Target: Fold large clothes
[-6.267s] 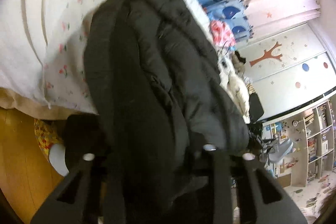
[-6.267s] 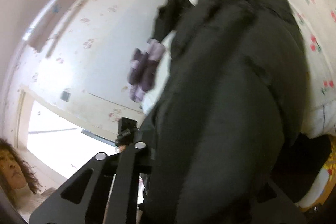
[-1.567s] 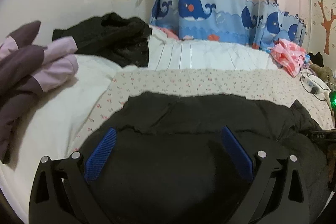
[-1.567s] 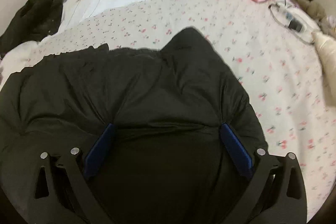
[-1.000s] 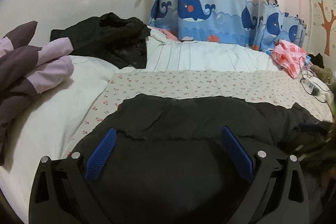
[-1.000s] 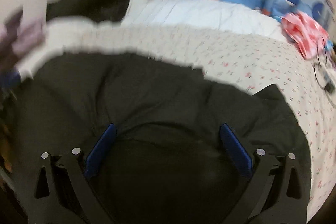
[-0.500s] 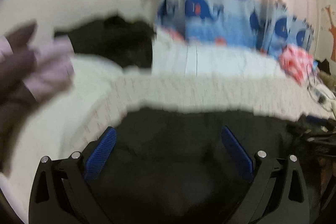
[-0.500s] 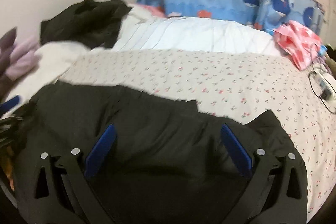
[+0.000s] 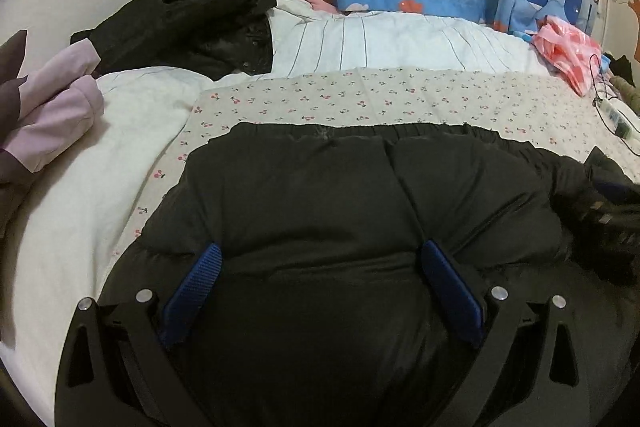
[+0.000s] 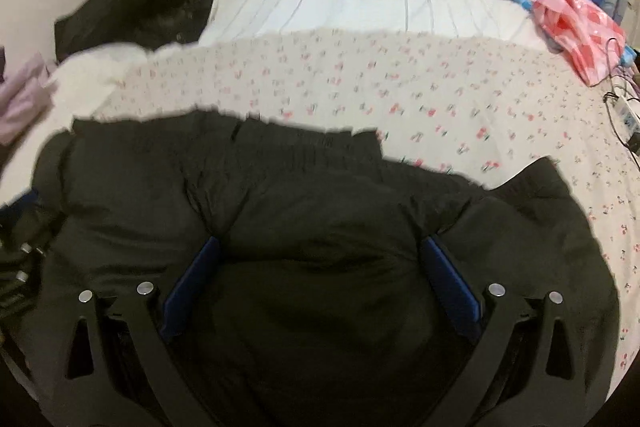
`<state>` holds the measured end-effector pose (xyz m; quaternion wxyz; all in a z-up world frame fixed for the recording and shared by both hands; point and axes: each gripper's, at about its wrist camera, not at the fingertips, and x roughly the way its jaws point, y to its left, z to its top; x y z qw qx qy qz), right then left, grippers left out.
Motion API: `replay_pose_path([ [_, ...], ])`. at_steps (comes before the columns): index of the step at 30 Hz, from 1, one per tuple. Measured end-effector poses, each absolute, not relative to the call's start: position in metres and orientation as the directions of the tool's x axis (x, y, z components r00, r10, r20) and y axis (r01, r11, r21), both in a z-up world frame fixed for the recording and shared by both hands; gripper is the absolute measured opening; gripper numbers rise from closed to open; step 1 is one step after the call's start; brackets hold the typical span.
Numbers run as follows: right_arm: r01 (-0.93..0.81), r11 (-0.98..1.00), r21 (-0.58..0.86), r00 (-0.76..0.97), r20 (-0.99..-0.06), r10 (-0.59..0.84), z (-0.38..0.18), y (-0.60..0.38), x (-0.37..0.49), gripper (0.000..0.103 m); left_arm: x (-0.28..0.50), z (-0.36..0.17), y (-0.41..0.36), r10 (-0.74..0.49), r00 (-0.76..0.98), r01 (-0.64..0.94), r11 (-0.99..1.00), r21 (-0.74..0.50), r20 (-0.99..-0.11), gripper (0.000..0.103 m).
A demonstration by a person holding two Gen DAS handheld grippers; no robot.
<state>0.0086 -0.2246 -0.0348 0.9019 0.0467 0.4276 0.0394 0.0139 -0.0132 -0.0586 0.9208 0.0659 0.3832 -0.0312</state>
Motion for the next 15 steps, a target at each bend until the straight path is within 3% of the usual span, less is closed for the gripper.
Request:
replay_pose_path([
  [5, 0.084, 0.994, 0.064, 0.682, -0.731, -0.011, -0.016, -0.261, -0.007, 0.096, 0.011, -0.059, -0.013, -0.008, 0.703, 0.115, 0.988, 0.103, -0.711, 0.096],
  [8, 0.164, 0.986, 0.018, 0.587, -0.805, -0.082, -0.034, -0.288, -0.005, 0.096, 0.008, -0.058, -0.012, -0.008, 0.701, 0.118, 0.988, 0.104, -0.714, 0.096],
  [10, 0.149, 0.989, 0.015, 0.489, -0.870, -0.061, -0.057, -0.295, -0.002, 0.096, 0.008, -0.058, -0.013, -0.005, 0.699, 0.119, 0.987, 0.109, -0.715, 0.096],
  [15, 0.129, 0.987, 0.091, 0.542, -0.840, 0.007, -0.033, -0.304, -0.022, 0.096, 0.004, -0.050, -0.009, -0.016, 0.713, 0.104, 0.991, 0.084, -0.701, 0.096],
])
